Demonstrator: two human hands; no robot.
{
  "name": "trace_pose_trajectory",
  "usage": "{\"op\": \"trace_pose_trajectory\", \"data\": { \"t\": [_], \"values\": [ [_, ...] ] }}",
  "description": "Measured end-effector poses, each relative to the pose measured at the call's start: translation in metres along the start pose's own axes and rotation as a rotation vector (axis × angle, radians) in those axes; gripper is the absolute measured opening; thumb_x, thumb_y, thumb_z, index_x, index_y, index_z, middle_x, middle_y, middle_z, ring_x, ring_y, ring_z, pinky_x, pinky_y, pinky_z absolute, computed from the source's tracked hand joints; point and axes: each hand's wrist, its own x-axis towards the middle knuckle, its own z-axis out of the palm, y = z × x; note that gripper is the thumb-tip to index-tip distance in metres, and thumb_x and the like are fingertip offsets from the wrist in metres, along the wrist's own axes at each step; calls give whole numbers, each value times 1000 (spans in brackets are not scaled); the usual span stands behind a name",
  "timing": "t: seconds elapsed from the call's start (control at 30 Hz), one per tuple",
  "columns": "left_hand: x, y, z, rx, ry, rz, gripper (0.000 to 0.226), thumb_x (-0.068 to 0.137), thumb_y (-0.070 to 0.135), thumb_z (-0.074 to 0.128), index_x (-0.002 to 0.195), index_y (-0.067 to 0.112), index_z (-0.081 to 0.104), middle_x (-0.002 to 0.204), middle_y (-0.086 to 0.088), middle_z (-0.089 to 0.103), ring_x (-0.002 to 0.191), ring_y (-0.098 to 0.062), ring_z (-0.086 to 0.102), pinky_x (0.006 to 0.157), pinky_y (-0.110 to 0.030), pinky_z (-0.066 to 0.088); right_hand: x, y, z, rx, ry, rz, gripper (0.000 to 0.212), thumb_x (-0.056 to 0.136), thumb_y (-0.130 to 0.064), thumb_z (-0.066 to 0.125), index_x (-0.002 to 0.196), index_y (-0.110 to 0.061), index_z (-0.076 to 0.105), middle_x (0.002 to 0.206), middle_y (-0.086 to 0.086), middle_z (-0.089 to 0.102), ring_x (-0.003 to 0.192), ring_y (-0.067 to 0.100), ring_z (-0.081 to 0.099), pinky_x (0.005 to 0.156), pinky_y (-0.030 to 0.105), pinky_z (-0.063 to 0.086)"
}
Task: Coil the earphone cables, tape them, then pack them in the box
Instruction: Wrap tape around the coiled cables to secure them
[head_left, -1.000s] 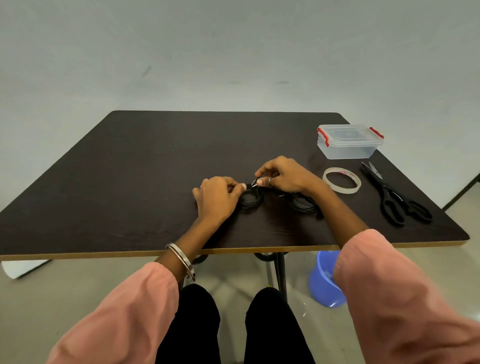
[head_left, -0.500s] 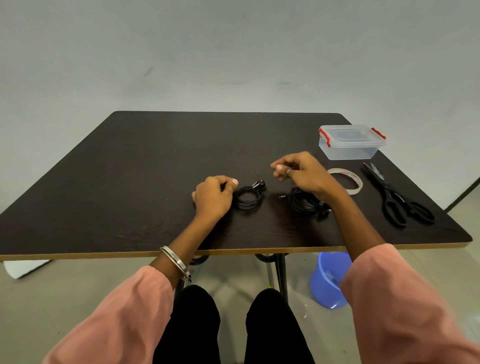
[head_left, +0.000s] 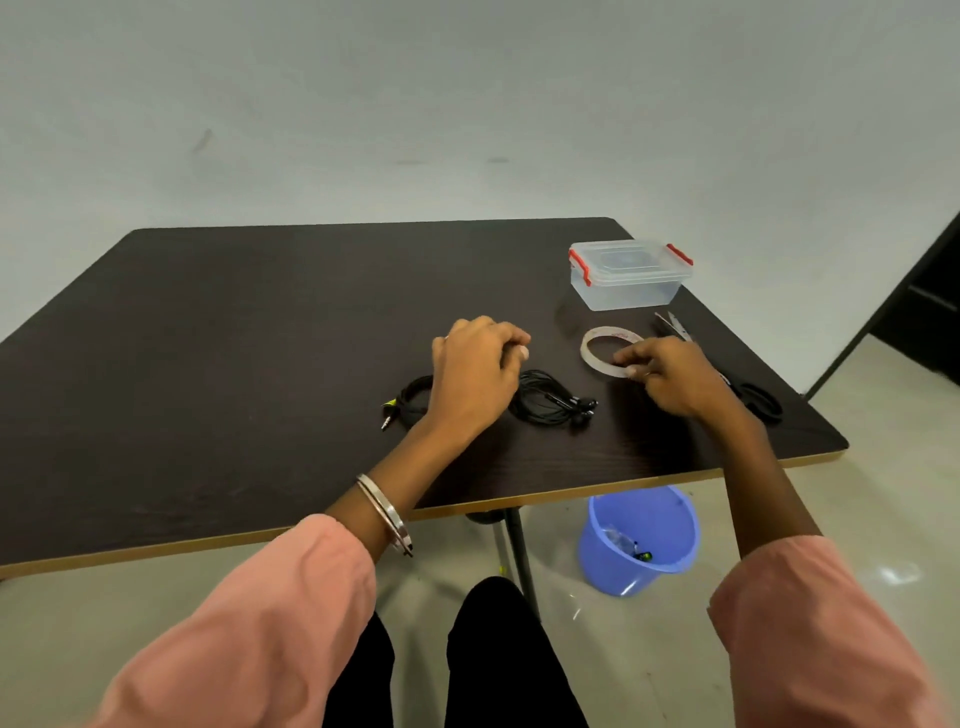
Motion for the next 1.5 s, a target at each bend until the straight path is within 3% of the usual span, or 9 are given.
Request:
{"op": "trace_pose_trajectory", "data": {
  "t": [0.17, 0.3, 0.47, 0.6, 0.73, 0.87, 1.0, 1.33, 1.5],
  "values": [
    [12, 14, 21, 13, -165, -37, 21, 94, 25, 57, 109, 28, 71, 109, 7, 71, 113, -19, 57, 95, -40, 36, -6, 5, 4, -68, 78, -90, 23, 86, -3, 64, 106, -11, 71, 117, 8, 66, 115, 27, 56, 102, 39, 40],
    [17, 20, 28, 33, -201, -76, 22, 95, 25, 56, 113, 29, 69, 112, 8, 70, 119, -18, 52, 94, -37, 30, -9, -1, 11, -140, 152, -79, 21, 90, -6, 60, 102, -19, 72, 113, 1, 66, 117, 22, 49, 96, 37, 28],
    [22, 14, 25, -98, -179, -147, 29, 93, 24, 61, 121, 22, 66, 112, 4, 72, 112, -18, 61, 104, -39, 40, -15, -6, 16, 196, 293, -205, 17, 86, -5, 65, 98, -15, 72, 99, 0, 69, 99, 20, 61, 94, 46, 47],
    [17, 23, 13, -423, -179, -256, 36, 88, 20, 69, 122, 13, 65, 97, 3, 71, 92, -6, 64, 92, -22, 48, -19, -32, 9, 355, 228, -365, 17, 86, -4, 64, 101, -12, 70, 91, -5, 68, 90, 15, 64, 88, 40, 53],
    [18, 25, 7, -757, -38, -458, 10, 89, 13, 66, 96, 12, 73, 88, -4, 75, 82, -10, 72, 74, -20, 57, -19, -53, 9, 326, 188, -447, 20, 86, -6, 66, 103, -15, 71, 92, -6, 70, 92, 13, 65, 89, 34, 53],
    [22, 16, -3, -839, 101, -585, 8, 90, 12, 66, 91, 8, 72, 84, -7, 75, 72, -10, 72, 50, -8, 45, -20, -62, 9, 340, 258, -438, 19, 86, -6, 66, 103, -13, 72, 95, -6, 69, 95, 15, 64, 91, 34, 51],
    [20, 8, -12, -814, 125, -517, 17, 85, 11, 71, 102, 9, 73, 87, -5, 75, 74, -10, 71, 54, -10, 47, -23, -68, 8, 362, 236, -451, 18, 86, -4, 66, 101, -12, 72, 96, -6, 68, 96, 12, 62, 88, 23, 49],
    [15, 1, -11, -389, 190, -280, 9, 82, 13, 68, 80, 13, 77, 66, 3, 71, 62, -10, 68, 68, -33, 60, -24, -71, 13, 299, 203, -465, 22, 85, 2, 65, 102, -10, 72, 97, -2, 66, 97, 14, 60, 83, 12, 45],
    [18, -3, -10, -377, 168, -325, 9, 76, 14, 67, 71, 14, 74, 58, 2, 68, 59, -15, 68, 65, -41, 60, -22, -68, 14, 278, 171, -458, 21, 86, -2, 65, 104, -12, 71, 100, -4, 66, 99, 15, 60, 89, 32, 52]
  ]
}}
